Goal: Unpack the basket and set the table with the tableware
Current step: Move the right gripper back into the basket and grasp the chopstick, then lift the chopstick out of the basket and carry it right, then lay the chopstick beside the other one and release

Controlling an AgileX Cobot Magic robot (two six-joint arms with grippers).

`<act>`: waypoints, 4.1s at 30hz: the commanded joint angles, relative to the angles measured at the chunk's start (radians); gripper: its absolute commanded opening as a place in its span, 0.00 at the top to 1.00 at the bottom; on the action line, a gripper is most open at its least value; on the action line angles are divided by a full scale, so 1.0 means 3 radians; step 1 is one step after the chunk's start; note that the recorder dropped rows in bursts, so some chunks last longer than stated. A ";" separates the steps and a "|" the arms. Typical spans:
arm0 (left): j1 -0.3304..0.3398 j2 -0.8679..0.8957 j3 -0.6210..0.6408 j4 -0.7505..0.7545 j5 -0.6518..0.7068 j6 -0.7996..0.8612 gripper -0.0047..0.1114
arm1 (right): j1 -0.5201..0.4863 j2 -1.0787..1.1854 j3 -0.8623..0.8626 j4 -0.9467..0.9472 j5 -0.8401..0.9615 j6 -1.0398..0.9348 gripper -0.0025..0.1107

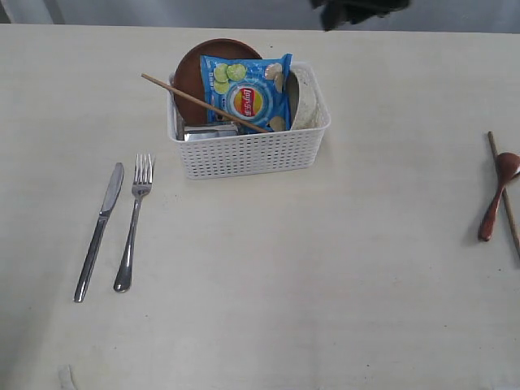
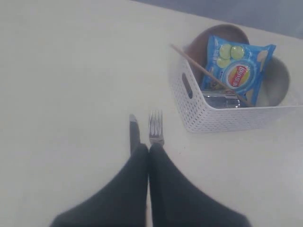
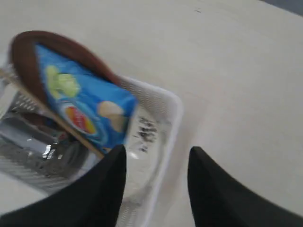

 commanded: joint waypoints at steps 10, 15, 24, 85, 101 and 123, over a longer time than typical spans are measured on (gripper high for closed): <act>-0.0022 -0.0021 0.0020 -0.0023 -0.0035 0.0015 0.96 | 0.1015 0.0918 -0.0685 -0.0787 -0.0150 -0.0084 0.61; -0.0022 -0.0021 0.0020 -0.0023 -0.0041 0.0015 0.96 | 0.1098 0.1278 -0.0867 -0.0787 -0.0169 -0.0304 0.61; -0.0022 -0.0021 0.0020 -0.0023 -0.0041 0.0015 0.96 | 0.1196 0.1344 -0.0906 -0.0787 -0.0425 -0.0526 0.61; -0.0022 -0.0021 0.0020 -0.0017 -0.0018 0.0015 0.96 | -0.1522 0.0384 0.0880 -0.0900 -0.0041 0.1352 0.98; -0.0022 -0.0021 0.0020 -0.0017 -0.0018 0.0015 0.96 | -0.1457 0.0371 0.0797 -0.0608 0.0021 0.1211 0.58; -0.0022 -0.0021 0.0020 -0.0082 -0.0018 0.0038 0.96 | 0.0063 0.0310 -0.0540 0.0219 0.0065 -0.0137 0.58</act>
